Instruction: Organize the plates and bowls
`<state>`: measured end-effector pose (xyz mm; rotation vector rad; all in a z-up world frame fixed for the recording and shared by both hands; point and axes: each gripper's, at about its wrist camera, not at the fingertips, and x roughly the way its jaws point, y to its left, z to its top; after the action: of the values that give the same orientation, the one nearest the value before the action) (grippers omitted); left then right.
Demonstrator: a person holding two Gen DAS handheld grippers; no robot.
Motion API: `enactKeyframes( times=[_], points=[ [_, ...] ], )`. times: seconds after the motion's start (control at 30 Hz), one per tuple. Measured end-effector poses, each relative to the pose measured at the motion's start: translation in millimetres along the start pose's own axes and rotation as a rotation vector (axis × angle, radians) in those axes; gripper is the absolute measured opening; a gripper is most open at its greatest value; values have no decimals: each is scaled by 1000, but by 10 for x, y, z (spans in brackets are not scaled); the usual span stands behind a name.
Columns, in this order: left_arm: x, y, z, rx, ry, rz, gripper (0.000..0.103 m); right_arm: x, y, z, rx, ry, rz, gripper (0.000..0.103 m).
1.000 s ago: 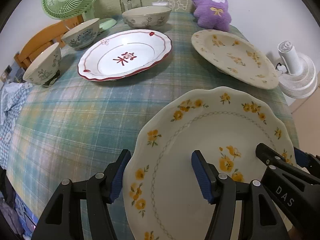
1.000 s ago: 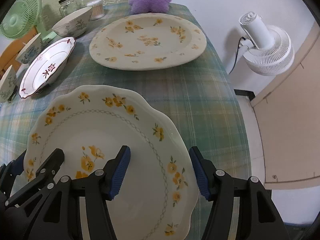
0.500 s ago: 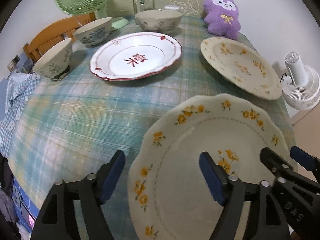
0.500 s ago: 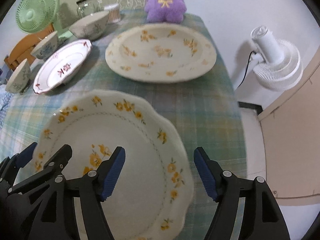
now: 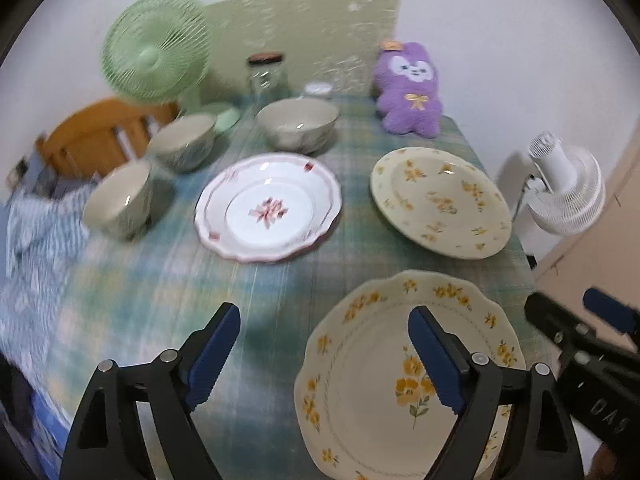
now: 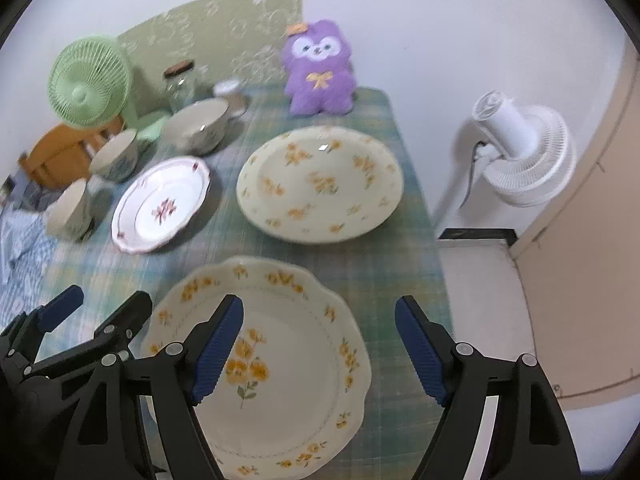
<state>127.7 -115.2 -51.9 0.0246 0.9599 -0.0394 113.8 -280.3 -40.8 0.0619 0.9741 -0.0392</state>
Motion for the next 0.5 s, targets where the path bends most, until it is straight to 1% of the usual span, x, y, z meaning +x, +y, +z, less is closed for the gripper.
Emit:
enactKeyframes(
  times=[0.03, 0.17, 0.23, 0.37, 0.43, 0.5],
  points=[
    [2, -15, 65, 26, -5, -4, 88, -12, -10, 47, 12, 0, 2, 81],
    [-2, -78, 251, 44, -12, -39, 88, -80, -75, 259, 68, -37, 13, 81],
    [-22, -146, 342, 59, -32, -41, 88, -67, -103, 372, 74, -57, 4, 81],
    [56, -278, 551, 37, -49, -53, 88, 93, -177, 603, 60, -63, 9, 81],
    [154, -349, 653, 26, -43, -37, 88, 181, -235, 709, 60, -52, 8, 81],
    [287, -444, 757, 21, -42, -32, 88, 316, -308, 848, 49, -35, -15, 81]
  ],
)
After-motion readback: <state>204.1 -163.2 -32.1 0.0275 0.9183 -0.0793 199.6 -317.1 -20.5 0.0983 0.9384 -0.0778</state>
